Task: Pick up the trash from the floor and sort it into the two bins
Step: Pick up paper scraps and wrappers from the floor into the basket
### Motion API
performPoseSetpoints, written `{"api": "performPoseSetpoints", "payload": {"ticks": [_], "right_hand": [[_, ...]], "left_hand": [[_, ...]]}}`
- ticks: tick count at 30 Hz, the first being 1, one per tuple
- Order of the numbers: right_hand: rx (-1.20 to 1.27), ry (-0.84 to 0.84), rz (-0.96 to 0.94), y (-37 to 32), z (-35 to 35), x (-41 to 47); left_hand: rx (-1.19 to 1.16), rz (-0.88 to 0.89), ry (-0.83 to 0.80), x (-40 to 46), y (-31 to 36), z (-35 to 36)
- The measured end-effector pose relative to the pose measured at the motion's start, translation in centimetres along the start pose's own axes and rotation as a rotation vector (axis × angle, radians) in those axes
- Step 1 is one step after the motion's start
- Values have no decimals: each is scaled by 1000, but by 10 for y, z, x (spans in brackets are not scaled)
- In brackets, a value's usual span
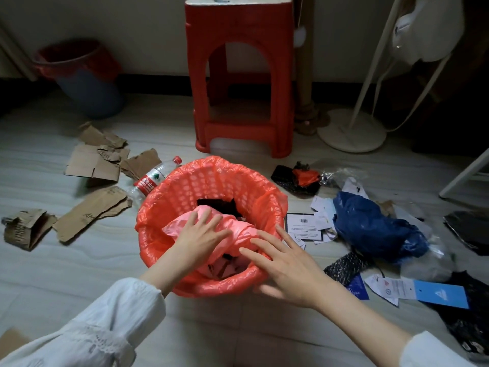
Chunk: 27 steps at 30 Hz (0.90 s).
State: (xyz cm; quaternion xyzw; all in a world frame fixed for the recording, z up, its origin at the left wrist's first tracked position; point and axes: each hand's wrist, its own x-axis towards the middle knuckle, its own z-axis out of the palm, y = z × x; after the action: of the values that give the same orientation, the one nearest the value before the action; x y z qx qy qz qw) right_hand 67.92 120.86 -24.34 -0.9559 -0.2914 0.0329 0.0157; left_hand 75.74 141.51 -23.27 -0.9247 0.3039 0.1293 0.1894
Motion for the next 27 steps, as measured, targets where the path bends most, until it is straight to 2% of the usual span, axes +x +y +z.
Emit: {"api": "performPoseSetpoints", "payload": {"ticks": [4,8,12,14,16,19,22,24,27], "right_hand": [[7,-8,0,-2,4,1],[42,79,-11,-6,5,5],[17,136,-44,-4,10,4],[-18,136,-80,0,9,6],[-45,134,-102,2,11,7],[-44,110,-96,1,13,7],[-44,82,-82,1,11,7],[-52,55,-76,2,8,8],[-44,5,-69,2,5,8]], "left_hand": [[-153,-13,-190,6,-4,32],[-362,-72,-283,21,2,60],[-432,-128,-440,44,5,87],[-397,-123,-460,57,5,101],[-434,-190,-444,68,11,111],[-330,-212,-467,68,21,99],[-293,-157,-412,65,19,95],[-222,-104,-442,62,17,84],[-322,-99,-477,50,16,56]]}}
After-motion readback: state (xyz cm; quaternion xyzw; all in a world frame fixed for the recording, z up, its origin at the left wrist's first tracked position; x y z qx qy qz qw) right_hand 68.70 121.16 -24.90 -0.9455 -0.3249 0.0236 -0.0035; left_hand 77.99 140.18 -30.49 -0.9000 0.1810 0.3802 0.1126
